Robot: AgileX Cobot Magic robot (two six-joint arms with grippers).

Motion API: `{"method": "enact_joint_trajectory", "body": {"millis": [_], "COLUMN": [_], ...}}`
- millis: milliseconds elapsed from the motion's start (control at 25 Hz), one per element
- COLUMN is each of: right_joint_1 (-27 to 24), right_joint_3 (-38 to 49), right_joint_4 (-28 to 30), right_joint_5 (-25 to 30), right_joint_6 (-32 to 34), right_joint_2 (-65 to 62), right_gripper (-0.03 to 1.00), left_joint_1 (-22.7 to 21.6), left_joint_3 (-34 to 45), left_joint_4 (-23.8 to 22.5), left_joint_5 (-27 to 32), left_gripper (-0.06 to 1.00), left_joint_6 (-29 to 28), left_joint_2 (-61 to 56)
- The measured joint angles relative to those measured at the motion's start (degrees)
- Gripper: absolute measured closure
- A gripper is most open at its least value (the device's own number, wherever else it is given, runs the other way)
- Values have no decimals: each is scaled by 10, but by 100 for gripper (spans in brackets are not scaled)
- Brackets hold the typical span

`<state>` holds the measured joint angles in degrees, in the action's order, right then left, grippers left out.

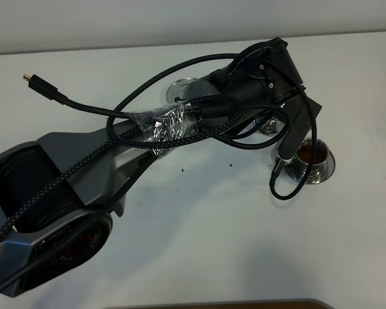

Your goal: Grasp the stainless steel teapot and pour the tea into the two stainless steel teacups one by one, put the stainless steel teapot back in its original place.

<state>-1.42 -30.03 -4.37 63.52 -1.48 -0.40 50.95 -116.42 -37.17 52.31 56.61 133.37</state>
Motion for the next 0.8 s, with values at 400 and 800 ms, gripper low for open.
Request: {"method": "enact_joint_trajectory", "body": {"millis": [400,800], "right_joint_1": [0,0], "right_joint_3": [0,0], "right_joint_4": [0,0], "right_joint_5": [0,0], "right_joint_6": [0,0], "right_joint_2": [0,0], "right_gripper": [58,58], "left_joint_1": [0,-1], "left_joint_3": [0,0], "left_joint_4": [43,58], "left_joint_5": [4,38], "left_gripper": [69,69], "left_joint_6": [-19,-29], "left_joint_2": [0,0]}}
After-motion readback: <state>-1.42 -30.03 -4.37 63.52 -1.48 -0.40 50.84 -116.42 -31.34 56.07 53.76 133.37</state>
